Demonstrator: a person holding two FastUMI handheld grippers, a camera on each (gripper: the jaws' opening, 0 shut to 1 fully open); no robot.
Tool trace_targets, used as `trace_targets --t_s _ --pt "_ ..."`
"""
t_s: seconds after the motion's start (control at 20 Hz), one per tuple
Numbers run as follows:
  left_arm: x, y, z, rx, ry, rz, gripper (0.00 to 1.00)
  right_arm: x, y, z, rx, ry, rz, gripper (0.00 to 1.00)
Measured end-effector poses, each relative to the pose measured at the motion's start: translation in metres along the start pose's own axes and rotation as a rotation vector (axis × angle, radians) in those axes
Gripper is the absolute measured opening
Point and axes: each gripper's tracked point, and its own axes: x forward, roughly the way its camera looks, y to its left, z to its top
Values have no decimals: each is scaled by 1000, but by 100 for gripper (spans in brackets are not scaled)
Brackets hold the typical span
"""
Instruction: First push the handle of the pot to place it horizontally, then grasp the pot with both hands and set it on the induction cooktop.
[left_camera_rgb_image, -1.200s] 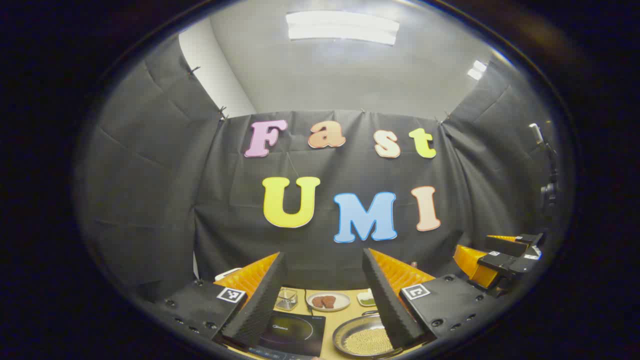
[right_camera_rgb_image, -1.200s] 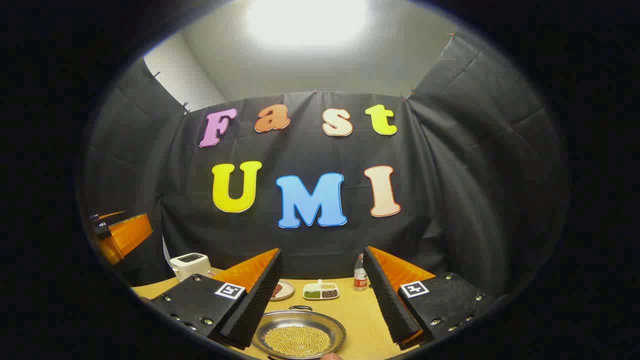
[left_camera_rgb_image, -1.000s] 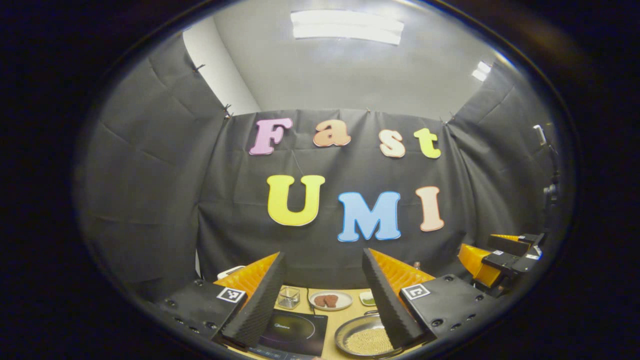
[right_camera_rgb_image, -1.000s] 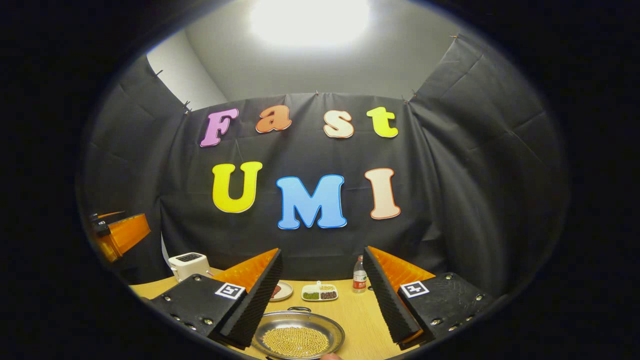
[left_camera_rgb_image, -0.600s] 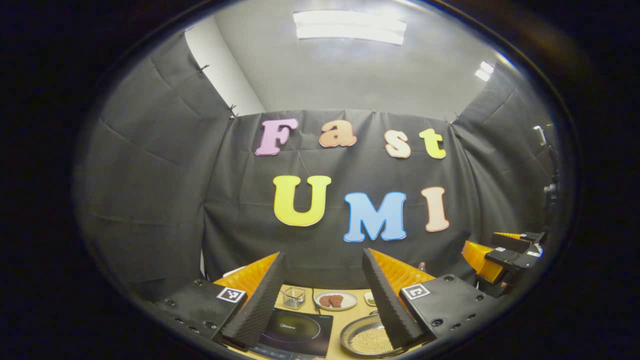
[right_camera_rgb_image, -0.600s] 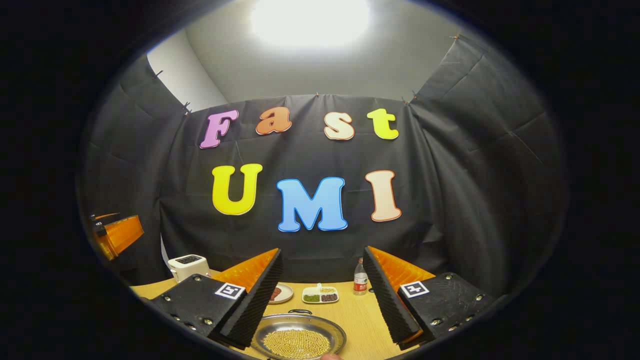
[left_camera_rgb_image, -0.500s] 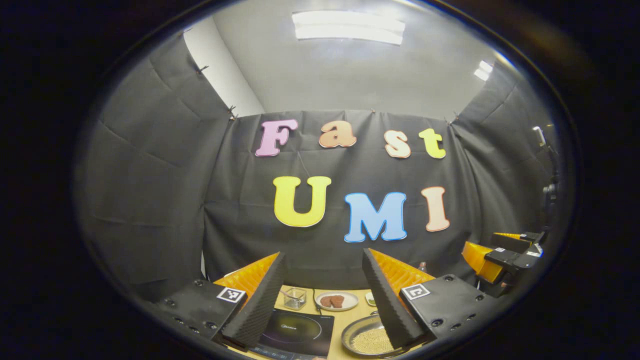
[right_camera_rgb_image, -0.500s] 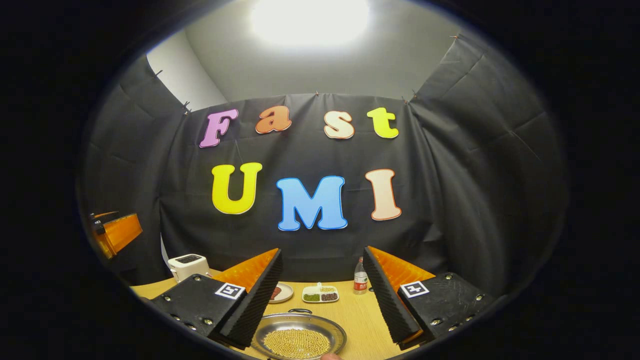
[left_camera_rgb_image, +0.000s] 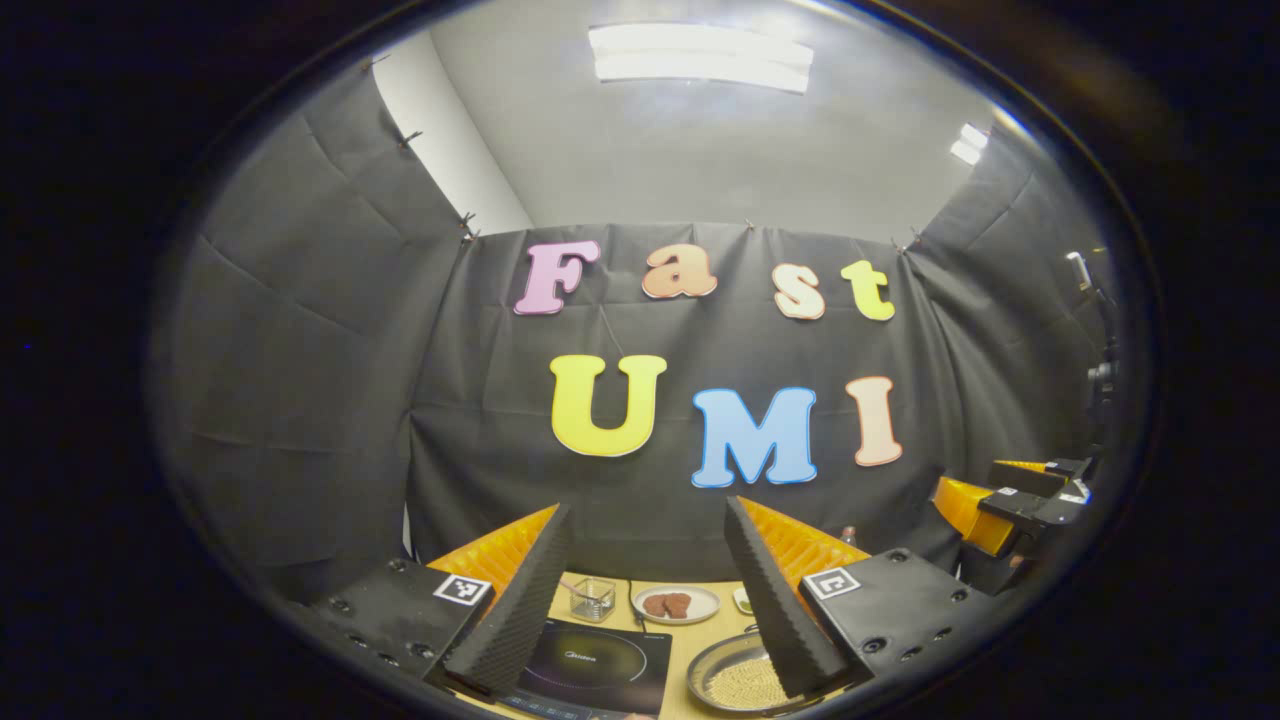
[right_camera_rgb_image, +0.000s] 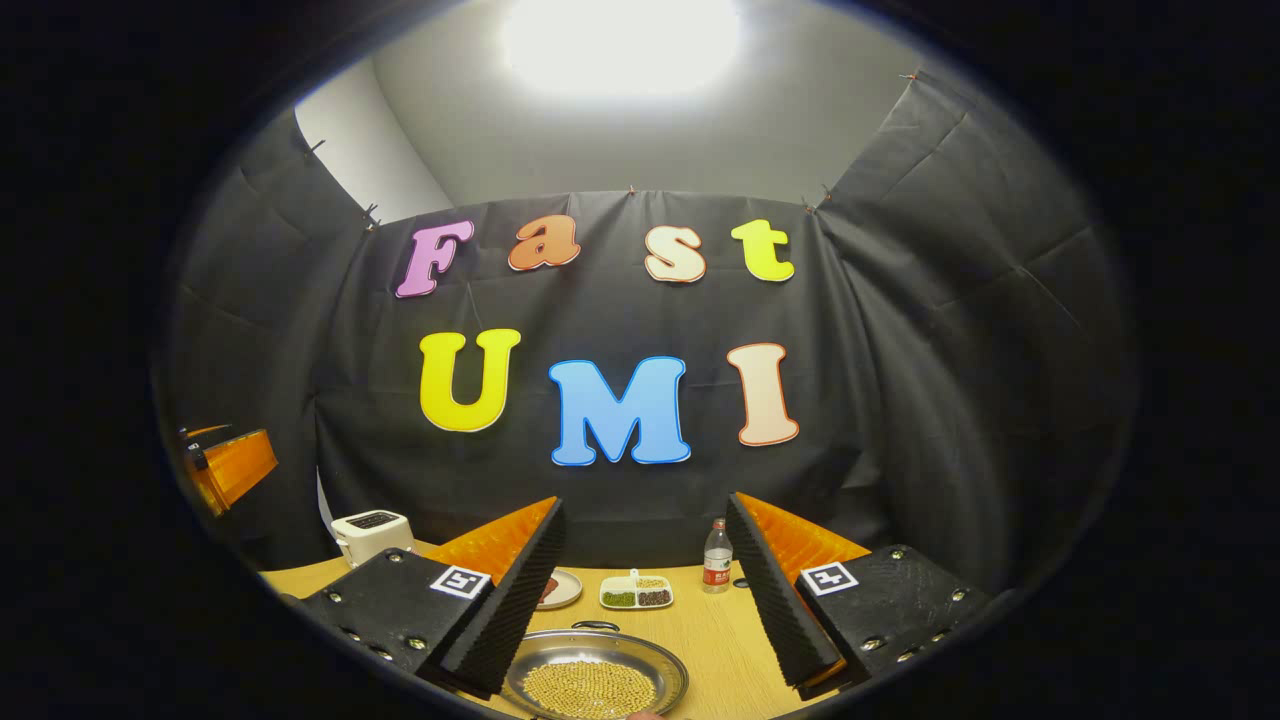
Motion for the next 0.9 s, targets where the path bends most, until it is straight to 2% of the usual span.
trace_targets --t_s 0.1,0.2,0.25,0.3,0.35,0.4,0.45,0.5,0.55,0.65,0.7,0.75,0.85,0.9 --pt "2 3 3 4 -11 -1 93 0 1 1 -6 6 2 97" --pt "3 6 1 12 -11 0 100 -2 4 0 -10 12 14 97" --pt "5 8 0 11 -8 0 100 -2 5 -1 -19 15 13 97" --pt "7 9 0 8 -6 -1 100 -5 4 -4 -30 18 11 94" --pt "9 10 0 3 -2 -1 99 -6 3 -4 -40 19 2 81" --pt "8 11 -3 0 4 -5 98 -5 3 -5 -43 28 -1 82" --pt "7 13 -5 2 9 -5 98 -6 6 -9 -42 44 7 77" --pt "8 16 -5 5 8 -3 100 -5 7 -12 -40 60 2 77" --pt "8 18 -4 10 4 -4 93 -4 8 -14 -32 73 14 53" --pt "10 22 -2 18 -1 -2 100 -3 19 -19 -21 101 50 48" --pt "10 24 -3 18 0 -2 100 -4 11 -20 -29 107 19 48" --pt "11 25 -1 17 -2 -3 100 -7 9 -20 -23 108 16 31" --pt "14 28 1 15 -11 -6 100 0 24 -23 -1 119 46 14" --pt "14 30 0 14 -13 -7 100 0 17 -32 -12 125 8 14"
